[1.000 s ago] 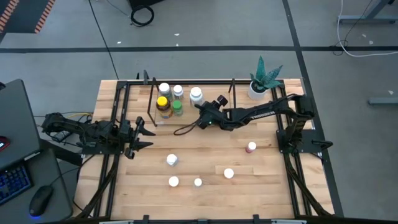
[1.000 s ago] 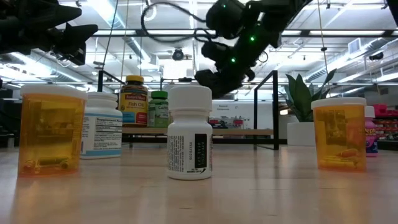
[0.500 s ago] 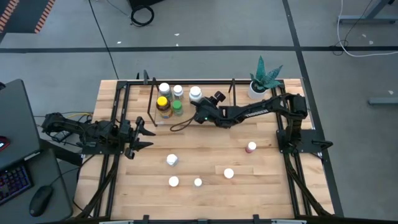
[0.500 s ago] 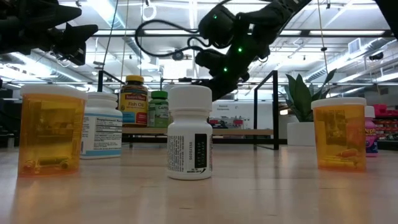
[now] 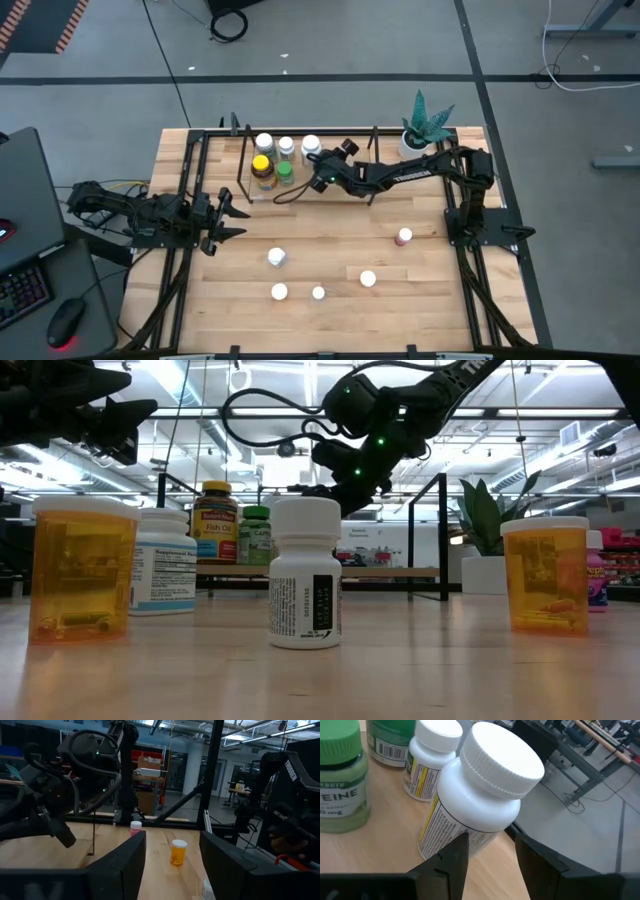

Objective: Pick and place medicine bottles onto shelf by color
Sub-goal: Put the red pill bottle on the shelf

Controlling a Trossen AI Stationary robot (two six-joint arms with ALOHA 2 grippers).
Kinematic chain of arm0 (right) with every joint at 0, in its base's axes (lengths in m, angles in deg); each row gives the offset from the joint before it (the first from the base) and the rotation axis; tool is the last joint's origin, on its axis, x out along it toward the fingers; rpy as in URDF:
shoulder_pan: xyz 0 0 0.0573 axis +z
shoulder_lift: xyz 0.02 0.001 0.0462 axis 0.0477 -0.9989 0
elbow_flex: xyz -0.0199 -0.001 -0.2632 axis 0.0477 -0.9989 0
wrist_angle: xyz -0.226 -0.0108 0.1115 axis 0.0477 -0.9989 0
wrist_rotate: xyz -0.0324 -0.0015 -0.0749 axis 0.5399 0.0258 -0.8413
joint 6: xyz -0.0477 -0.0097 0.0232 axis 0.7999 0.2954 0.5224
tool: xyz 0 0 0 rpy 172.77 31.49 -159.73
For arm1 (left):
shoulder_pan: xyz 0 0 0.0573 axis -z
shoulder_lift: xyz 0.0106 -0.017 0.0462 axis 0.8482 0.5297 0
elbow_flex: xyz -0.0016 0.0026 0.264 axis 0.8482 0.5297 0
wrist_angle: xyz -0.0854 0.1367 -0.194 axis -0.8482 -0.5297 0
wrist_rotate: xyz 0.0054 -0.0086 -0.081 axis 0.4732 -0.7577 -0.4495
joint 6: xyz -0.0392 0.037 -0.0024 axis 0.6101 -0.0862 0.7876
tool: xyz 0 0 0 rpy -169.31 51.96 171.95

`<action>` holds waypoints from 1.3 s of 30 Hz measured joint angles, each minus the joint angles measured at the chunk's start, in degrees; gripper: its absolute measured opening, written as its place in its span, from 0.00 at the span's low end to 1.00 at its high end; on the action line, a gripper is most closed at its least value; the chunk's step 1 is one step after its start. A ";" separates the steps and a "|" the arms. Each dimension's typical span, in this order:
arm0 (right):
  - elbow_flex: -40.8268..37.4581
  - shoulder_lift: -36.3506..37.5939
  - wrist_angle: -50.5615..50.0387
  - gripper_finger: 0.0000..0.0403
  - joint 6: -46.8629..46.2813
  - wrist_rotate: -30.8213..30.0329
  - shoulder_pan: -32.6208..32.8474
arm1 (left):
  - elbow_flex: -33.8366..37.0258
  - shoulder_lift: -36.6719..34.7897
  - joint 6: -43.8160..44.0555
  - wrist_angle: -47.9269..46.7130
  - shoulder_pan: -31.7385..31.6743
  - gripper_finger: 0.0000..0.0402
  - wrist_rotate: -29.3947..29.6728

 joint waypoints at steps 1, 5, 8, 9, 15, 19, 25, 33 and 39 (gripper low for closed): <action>0.00 0.00 0.27 0.42 0.00 0.29 -0.11 | -0.01 0.00 0.00 0.00 0.00 0.48 0.00; 0.00 0.00 1.23 0.42 0.55 0.79 -0.21 | -0.02 0.00 0.00 0.00 0.00 0.48 0.00; 0.00 0.00 2.01 0.42 1.32 1.60 -0.49 | 0.00 0.00 0.00 0.00 0.02 0.49 0.00; 0.00 0.00 2.31 0.42 1.61 2.39 -0.54 | 0.00 0.00 0.00 0.00 0.02 0.49 0.00; -0.04 0.83 1.56 0.42 4.13 3.47 -0.13 | 0.00 0.00 0.00 0.01 0.00 0.49 0.00; 0.07 2.27 1.99 0.42 5.80 -1.03 0.17 | 0.00 0.00 0.00 0.02 0.02 0.48 0.00; -0.02 2.25 1.18 0.42 6.25 -3.94 -1.97 | 0.00 0.00 0.00 0.02 0.00 0.50 0.00; -0.02 2.23 1.94 0.42 5.75 1.53 -5.61 | -0.01 0.00 0.00 0.02 0.02 0.47 0.00; -0.02 2.03 4.08 0.42 5.75 6.10 -6.58 | 0.00 0.00 -0.01 0.02 0.00 0.49 0.00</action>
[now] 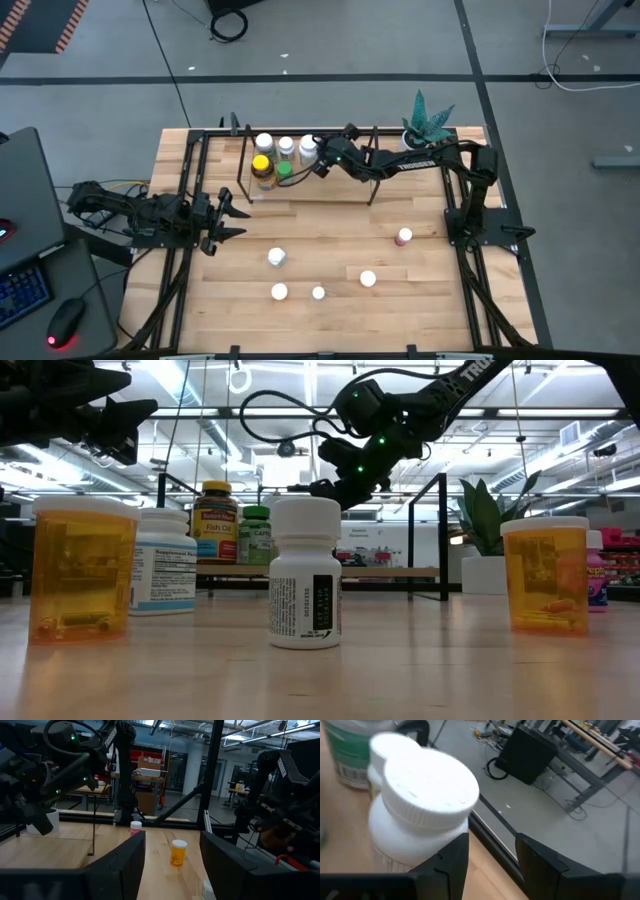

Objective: Pick and place medicine bottles onto shelf by color
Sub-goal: Put the red pill bottle on the shelf

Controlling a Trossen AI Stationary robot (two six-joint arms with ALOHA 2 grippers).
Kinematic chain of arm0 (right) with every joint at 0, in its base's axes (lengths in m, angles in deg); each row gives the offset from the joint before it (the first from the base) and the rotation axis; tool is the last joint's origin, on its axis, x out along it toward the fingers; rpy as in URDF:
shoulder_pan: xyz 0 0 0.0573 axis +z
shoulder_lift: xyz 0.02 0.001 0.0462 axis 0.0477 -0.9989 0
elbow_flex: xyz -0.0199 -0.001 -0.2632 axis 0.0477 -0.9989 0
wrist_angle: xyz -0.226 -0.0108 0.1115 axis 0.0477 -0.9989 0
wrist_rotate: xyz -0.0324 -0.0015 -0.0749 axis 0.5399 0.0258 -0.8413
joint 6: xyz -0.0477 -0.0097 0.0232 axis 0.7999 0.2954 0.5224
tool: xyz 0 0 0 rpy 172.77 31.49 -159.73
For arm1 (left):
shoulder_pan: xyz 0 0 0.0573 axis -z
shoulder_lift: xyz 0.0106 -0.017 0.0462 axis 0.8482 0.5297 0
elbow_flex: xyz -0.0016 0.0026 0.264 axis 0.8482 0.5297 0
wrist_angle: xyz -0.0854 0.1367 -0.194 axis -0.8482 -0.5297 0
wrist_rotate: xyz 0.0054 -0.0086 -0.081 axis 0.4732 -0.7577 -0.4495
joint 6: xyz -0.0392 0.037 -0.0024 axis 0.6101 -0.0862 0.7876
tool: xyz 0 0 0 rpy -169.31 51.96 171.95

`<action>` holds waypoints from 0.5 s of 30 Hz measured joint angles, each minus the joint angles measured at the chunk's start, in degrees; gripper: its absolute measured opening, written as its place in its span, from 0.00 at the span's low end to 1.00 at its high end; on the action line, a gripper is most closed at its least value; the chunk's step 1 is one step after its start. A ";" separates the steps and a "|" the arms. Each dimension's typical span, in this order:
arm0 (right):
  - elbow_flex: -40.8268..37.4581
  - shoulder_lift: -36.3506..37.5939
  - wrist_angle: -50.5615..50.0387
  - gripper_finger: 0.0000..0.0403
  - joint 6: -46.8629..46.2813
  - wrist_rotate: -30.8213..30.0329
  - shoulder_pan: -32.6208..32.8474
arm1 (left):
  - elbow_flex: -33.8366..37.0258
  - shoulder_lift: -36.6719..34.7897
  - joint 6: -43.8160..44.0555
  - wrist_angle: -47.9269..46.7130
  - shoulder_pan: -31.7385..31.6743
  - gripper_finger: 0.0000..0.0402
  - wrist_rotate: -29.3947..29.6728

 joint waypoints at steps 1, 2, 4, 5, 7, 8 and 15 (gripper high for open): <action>0.00 0.00 0.46 0.42 -0.02 0.60 0.02 | 0.00 0.00 0.01 0.00 0.01 0.49 0.00; 0.00 0.00 0.67 0.42 0.00 1.21 0.02 | 0.00 0.00 0.00 0.00 0.01 0.49 0.00; 0.00 0.00 1.03 0.42 0.00 2.51 0.06 | 0.00 0.00 0.01 0.00 0.01 0.49 0.00; 0.00 0.00 1.07 0.42 0.00 2.55 0.11 | 0.00 0.00 0.01 0.00 -0.01 0.49 0.00; 0.00 0.00 1.09 0.42 0.00 2.55 0.22 | 0.00 0.00 0.01 0.00 0.01 0.49 0.00; 0.00 0.00 1.33 0.42 -0.01 2.55 0.31 | -0.01 0.00 0.01 0.00 0.00 0.49 0.00; -0.07 2.40 1.01 0.42 1.00 0.50 3.18 | 0.00 0.00 0.01 0.00 0.00 0.49 0.00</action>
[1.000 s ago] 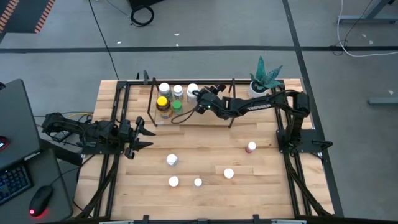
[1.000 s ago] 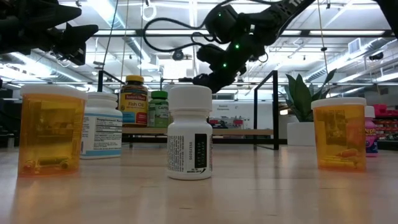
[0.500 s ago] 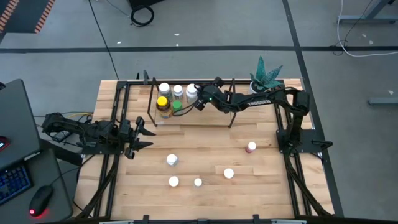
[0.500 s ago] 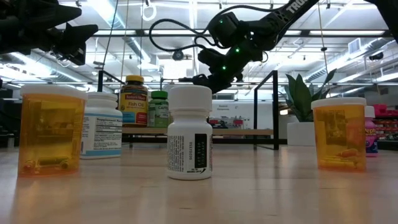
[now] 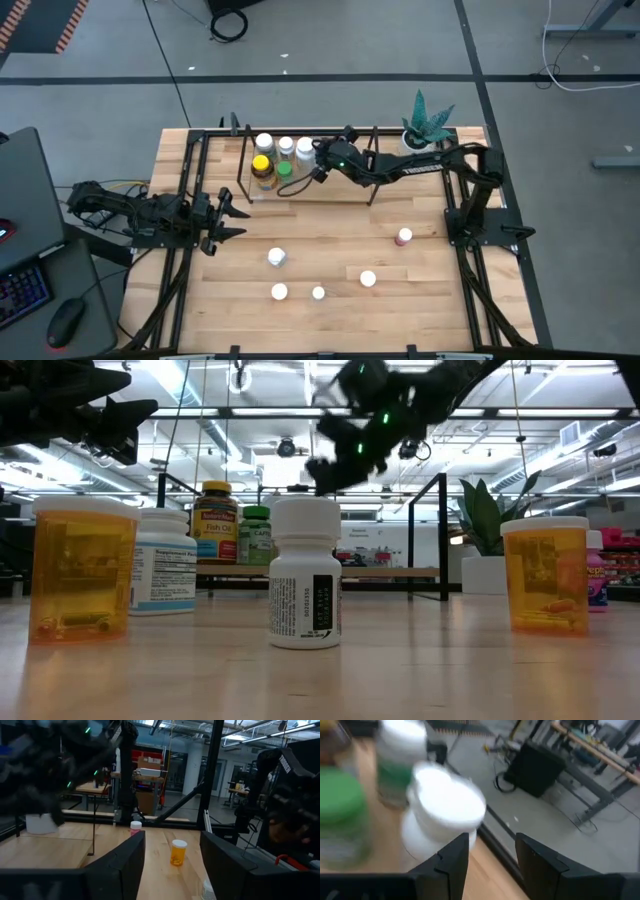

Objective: Pick and place medicine bottles onto shelf by color
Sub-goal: Put the red pill bottle on the shelf, then put the blue pill bottle on the shelf aligned with the other red pill bottles

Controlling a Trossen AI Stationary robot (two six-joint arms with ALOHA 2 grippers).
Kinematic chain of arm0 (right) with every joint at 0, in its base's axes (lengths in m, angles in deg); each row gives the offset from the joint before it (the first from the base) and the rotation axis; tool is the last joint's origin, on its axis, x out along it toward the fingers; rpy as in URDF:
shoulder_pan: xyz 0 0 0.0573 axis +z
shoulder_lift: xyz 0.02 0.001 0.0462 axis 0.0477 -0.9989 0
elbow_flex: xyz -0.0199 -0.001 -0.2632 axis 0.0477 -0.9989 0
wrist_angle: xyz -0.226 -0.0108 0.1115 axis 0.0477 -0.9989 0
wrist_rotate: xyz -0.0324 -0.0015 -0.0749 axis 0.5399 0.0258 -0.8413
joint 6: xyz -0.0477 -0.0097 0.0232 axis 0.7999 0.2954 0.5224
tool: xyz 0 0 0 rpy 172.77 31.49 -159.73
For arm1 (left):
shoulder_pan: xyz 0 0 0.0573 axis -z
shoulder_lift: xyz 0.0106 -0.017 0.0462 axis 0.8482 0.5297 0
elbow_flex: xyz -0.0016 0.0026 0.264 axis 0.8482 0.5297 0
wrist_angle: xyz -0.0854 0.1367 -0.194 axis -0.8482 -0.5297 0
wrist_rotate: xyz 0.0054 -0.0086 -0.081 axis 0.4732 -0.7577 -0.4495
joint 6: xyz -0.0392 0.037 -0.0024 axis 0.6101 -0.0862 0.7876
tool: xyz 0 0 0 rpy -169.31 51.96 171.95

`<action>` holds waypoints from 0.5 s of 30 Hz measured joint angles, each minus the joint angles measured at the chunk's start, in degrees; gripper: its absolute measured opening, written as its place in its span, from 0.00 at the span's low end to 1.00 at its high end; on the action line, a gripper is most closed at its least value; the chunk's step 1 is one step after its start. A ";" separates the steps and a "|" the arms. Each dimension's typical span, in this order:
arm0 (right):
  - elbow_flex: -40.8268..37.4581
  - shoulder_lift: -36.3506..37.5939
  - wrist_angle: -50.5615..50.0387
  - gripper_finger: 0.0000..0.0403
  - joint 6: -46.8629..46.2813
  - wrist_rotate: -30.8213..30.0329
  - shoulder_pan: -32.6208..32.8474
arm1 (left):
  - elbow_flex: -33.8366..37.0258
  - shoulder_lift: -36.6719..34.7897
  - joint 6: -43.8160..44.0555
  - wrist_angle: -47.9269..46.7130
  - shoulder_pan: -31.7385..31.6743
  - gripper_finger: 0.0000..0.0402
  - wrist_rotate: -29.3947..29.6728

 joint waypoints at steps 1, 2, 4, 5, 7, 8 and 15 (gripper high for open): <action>0.01 1.16 0.16 0.42 0.03 -0.02 0.63 | 0.00 0.00 -0.02 0.00 0.01 0.49 0.00; 0.08 2.59 0.49 0.42 0.03 0.24 1.28 | 0.00 -0.01 0.00 0.00 0.00 0.49 0.00; 0.11 5.10 0.20 0.42 -0.01 1.50 2.51 | 0.00 0.00 0.00 0.00 -0.01 0.49 -0.02; 0.11 6.44 -0.56 0.42 0.01 2.93 3.24 | 0.00 0.00 0.00 0.00 0.01 0.49 0.00; 0.09 9.10 -2.11 0.42 -0.32 7.57 4.63 | 0.00 0.00 0.00 0.00 0.01 0.48 -0.01; 0.09 10.47 -2.61 0.42 -0.96 10.77 5.33 | 0.00 -0.01 0.00 0.00 0.00 0.48 -0.01; 0.11 13.57 -3.18 0.42 -3.27 22.69 13.27 | 0.00 0.00 0.00 0.02 -0.01 0.48 0.00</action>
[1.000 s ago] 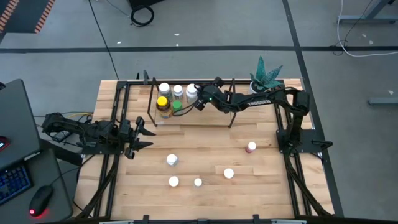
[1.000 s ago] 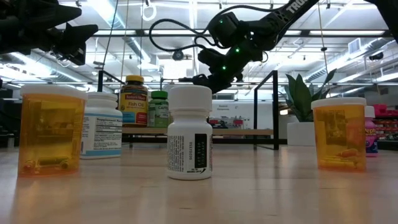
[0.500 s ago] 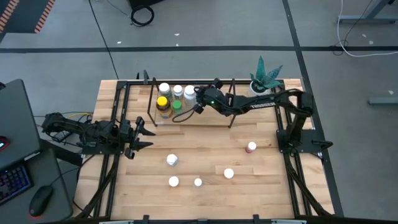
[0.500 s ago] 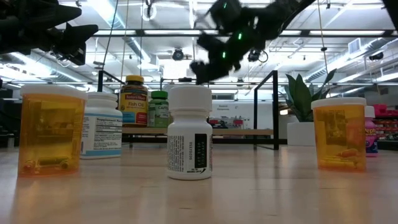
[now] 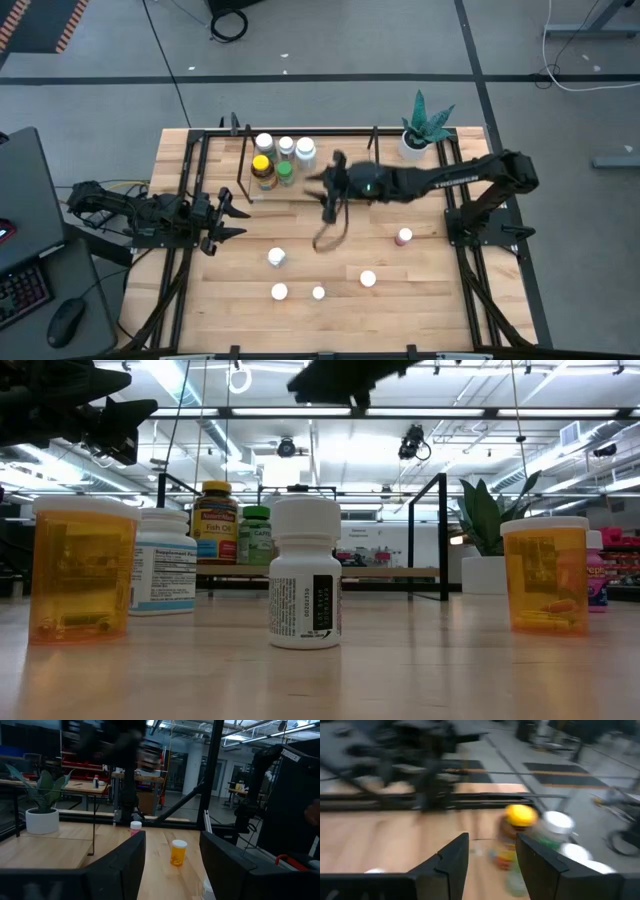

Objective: Pick and place medicine bottles onto shelf by color
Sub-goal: Put the blue pill bottle on the shelf aligned with the other red pill bottles

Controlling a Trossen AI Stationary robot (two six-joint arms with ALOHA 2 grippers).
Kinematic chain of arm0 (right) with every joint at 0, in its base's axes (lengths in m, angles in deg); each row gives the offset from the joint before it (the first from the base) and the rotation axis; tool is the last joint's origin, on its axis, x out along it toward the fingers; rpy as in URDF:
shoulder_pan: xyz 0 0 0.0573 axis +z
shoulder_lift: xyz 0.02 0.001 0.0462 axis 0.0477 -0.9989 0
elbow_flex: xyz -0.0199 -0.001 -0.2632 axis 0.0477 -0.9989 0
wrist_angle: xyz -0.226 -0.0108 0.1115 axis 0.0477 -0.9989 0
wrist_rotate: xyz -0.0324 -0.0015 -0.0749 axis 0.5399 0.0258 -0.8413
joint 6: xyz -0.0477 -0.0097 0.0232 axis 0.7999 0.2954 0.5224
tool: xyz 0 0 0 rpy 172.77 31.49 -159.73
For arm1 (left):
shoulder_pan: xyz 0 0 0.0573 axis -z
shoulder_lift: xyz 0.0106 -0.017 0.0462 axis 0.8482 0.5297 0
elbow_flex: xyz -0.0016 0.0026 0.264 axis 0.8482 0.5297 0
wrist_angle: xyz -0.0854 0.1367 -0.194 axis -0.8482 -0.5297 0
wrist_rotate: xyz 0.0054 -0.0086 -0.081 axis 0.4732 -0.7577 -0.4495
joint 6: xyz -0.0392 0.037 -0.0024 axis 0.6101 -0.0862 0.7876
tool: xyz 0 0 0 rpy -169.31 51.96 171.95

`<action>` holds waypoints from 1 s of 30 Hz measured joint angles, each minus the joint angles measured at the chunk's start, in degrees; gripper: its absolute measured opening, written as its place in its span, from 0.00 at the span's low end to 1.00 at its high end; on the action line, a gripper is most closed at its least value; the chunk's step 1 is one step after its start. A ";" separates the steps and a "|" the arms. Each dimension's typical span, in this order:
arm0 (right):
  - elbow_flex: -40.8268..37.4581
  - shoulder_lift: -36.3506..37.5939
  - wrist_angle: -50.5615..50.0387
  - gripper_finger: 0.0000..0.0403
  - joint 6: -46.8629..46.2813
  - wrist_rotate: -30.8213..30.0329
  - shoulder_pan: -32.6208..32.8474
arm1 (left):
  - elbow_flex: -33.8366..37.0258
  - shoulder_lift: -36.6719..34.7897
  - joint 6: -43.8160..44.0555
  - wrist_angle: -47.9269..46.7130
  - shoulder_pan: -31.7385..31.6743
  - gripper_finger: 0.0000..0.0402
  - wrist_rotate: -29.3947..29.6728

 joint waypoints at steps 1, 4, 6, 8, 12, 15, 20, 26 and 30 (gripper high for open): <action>0.00 -0.04 -0.28 0.42 0.50 -0.02 1.33 | 0.00 -0.01 -0.01 -0.02 0.01 0.49 -0.01; 0.31 -1.16 -0.70 0.42 1.18 0.15 4.96 | 0.00 0.00 0.00 -0.01 0.00 0.49 0.00; 1.19 -2.67 -1.36 0.42 1.43 0.18 6.91 | 0.00 -0.04 -0.01 -0.06 0.02 0.49 0.00; 2.95 -4.70 -1.85 0.42 1.43 1.24 8.57 | -0.01 0.02 -0.01 -0.04 0.02 0.49 -0.02; 10.84 -11.17 -10.12 0.42 2.47 3.76 11.19 | 0.00 0.61 -0.01 0.23 0.02 0.48 0.01; 18.62 -15.75 -18.55 0.42 4.34 3.78 12.27 | 0.00 1.07 0.00 0.28 0.02 0.49 0.01; 28.44 -22.15 -25.32 0.43 5.52 6.14 12.57 | 0.00 1.22 0.00 -0.10 0.00 0.49 -0.02; 37.10 -28.92 -28.47 0.46 5.49 9.29 12.49 | -0.02 1.22 0.00 -0.07 0.00 0.48 -0.02; 42.17 -33.49 -29.78 0.52 6.27 11.80 12.42 | 0.00 1.22 0.00 -0.02 0.00 0.48 -0.01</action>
